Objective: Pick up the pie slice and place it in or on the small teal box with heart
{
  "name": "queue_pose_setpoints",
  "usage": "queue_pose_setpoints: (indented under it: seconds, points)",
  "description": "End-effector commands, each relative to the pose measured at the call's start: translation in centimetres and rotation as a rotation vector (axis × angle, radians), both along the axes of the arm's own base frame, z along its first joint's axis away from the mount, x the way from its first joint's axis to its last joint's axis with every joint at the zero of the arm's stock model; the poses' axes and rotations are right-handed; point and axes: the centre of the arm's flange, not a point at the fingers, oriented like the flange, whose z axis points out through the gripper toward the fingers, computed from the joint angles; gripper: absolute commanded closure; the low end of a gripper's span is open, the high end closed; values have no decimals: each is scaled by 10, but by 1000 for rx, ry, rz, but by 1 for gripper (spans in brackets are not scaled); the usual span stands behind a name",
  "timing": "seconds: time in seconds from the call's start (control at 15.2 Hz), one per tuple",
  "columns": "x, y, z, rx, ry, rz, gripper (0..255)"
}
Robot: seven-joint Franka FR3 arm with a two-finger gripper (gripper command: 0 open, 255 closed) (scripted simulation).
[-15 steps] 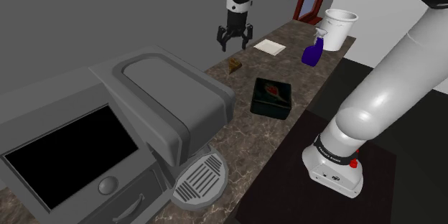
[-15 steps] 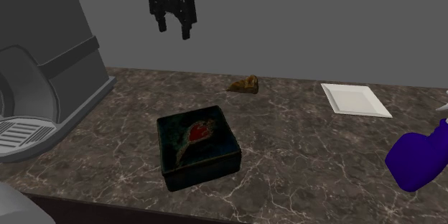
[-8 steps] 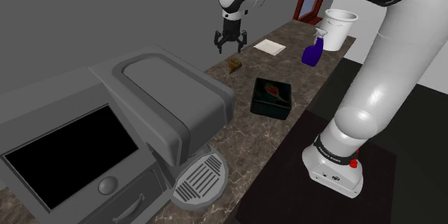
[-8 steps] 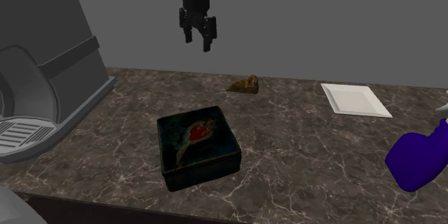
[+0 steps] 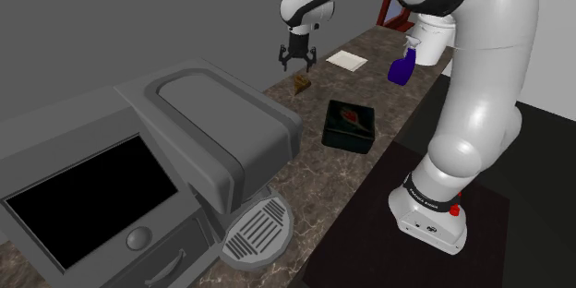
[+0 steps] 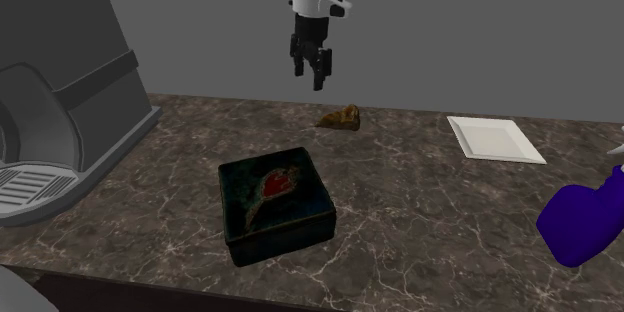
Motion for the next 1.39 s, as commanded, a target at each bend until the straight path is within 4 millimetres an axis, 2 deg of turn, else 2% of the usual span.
queue_pose_setpoints:
  seconds: [0.0, 0.46, 0.99, 1.32]
  points:
    - [10, -17, -17, 1, 6, -55, 0]
    - [35, -88, -76, 6, 27, -241, 0]
    - [33, -87, -118, 6, 28, -249, 0]
    - [33, -87, -118, 6, 28, -249, 0]
